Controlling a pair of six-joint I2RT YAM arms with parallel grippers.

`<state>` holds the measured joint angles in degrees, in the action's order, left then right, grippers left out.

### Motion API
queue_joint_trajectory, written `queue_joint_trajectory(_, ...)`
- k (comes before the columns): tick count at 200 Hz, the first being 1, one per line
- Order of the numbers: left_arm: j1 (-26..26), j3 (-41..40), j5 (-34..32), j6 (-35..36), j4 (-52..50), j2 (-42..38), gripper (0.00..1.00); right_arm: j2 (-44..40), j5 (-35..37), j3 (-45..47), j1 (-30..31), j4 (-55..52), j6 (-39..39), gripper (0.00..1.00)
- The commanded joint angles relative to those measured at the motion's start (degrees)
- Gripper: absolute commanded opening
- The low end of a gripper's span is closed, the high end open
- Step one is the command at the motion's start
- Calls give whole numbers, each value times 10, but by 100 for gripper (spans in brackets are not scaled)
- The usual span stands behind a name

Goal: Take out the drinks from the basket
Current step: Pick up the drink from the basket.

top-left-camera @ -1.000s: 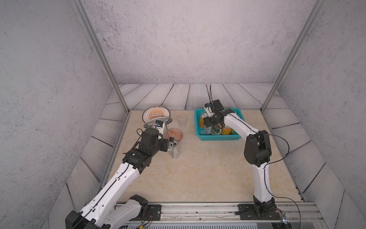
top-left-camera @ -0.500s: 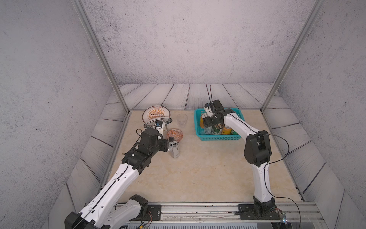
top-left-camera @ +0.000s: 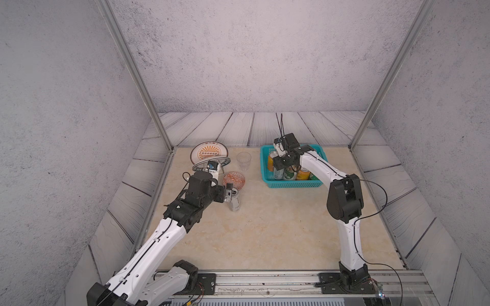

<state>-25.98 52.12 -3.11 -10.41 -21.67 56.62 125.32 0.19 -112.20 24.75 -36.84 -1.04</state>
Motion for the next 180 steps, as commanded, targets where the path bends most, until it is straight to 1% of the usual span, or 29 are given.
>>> queue_joint_trajectory(1,6,-1,3,1,-2,-5,99,-56,10,-8,3,-10,6,58)
queue_joint_trajectory(54,5,-3,13,-4,-6,-10,99,-115,-4,-21,6,-31,3,55)
queue_joint_trajectory(104,6,1,28,-8,-14,-6,99,-176,-6,-24,20,-59,10,55)
queue_joint_trajectory(152,5,1,61,-18,-31,-11,99,-248,-8,-15,57,-89,13,55)
queue_joint_trajectory(180,6,-13,51,-26,-37,-21,99,-293,-6,14,91,-92,11,55)
